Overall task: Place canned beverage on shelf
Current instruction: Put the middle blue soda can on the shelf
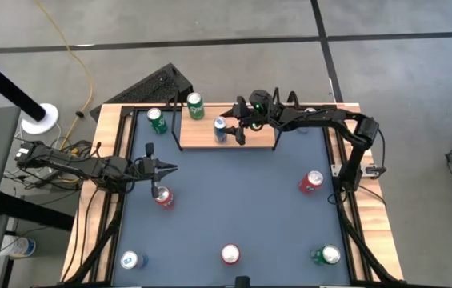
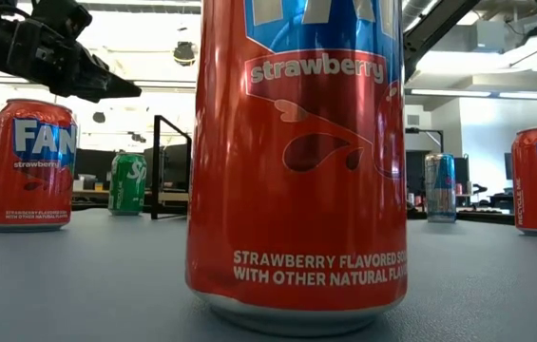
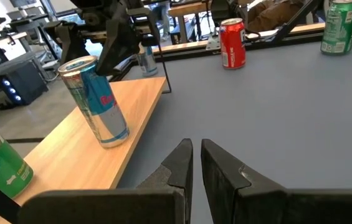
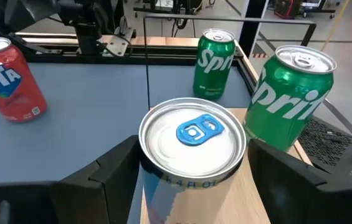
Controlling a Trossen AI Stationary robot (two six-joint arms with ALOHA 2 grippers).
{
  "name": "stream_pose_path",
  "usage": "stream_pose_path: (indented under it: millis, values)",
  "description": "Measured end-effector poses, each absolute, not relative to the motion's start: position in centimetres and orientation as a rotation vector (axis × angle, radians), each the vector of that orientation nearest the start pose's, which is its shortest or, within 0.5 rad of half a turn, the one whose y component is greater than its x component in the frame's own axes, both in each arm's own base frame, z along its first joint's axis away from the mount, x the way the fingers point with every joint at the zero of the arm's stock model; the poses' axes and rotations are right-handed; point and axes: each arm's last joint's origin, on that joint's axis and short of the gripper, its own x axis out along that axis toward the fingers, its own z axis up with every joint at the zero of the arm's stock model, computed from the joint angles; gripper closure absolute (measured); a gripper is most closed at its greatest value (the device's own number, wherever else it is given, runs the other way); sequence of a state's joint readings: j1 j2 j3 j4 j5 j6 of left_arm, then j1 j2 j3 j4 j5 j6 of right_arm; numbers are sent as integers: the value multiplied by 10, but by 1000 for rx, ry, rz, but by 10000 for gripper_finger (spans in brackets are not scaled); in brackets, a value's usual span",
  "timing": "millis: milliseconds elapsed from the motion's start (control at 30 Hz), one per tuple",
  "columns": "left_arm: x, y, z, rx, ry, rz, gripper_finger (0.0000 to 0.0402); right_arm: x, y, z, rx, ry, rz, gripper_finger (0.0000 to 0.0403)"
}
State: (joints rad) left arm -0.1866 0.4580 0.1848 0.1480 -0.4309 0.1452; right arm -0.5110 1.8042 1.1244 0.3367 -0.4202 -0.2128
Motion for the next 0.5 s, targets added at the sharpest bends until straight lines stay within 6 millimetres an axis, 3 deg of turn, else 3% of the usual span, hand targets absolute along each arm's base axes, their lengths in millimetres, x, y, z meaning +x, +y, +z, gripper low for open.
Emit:
stream_pose_path:
  millis: [267, 500]
  values:
    - [129, -12, 200, 183, 137, 234, 379, 353, -184, 222, -45, 311, -59, 127]
    - [129, -12, 200, 183, 137, 234, 379, 353, -184, 222, -55, 307, -59, 187]
